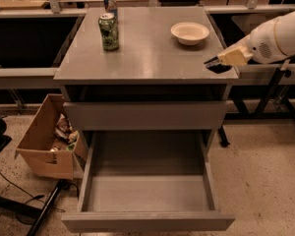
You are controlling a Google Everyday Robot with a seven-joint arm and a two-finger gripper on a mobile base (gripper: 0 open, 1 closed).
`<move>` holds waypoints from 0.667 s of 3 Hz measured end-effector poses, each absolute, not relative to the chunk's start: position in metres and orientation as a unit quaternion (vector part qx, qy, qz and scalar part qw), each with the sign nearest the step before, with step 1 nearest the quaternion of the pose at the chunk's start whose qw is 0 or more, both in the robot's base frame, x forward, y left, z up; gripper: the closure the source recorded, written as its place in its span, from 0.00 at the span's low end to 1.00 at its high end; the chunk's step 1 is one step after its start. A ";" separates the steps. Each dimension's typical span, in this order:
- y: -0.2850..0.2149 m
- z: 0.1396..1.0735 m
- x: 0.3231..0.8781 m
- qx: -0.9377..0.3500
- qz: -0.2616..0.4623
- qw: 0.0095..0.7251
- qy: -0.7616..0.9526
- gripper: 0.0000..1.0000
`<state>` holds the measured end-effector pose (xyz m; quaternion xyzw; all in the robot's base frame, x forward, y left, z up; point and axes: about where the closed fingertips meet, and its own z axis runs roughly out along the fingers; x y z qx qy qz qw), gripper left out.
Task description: Place rxbar blueberry into middle drawer
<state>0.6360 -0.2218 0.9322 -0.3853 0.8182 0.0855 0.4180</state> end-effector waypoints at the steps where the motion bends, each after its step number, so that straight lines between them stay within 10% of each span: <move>1: -0.250 0.941 0.580 -0.391 0.077 0.436 0.807 1.00; 2: -0.258 0.923 0.546 -0.414 0.096 0.441 0.790 1.00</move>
Offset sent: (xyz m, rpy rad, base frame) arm -0.1299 -0.0468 -0.0444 0.0481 -0.0576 0.1688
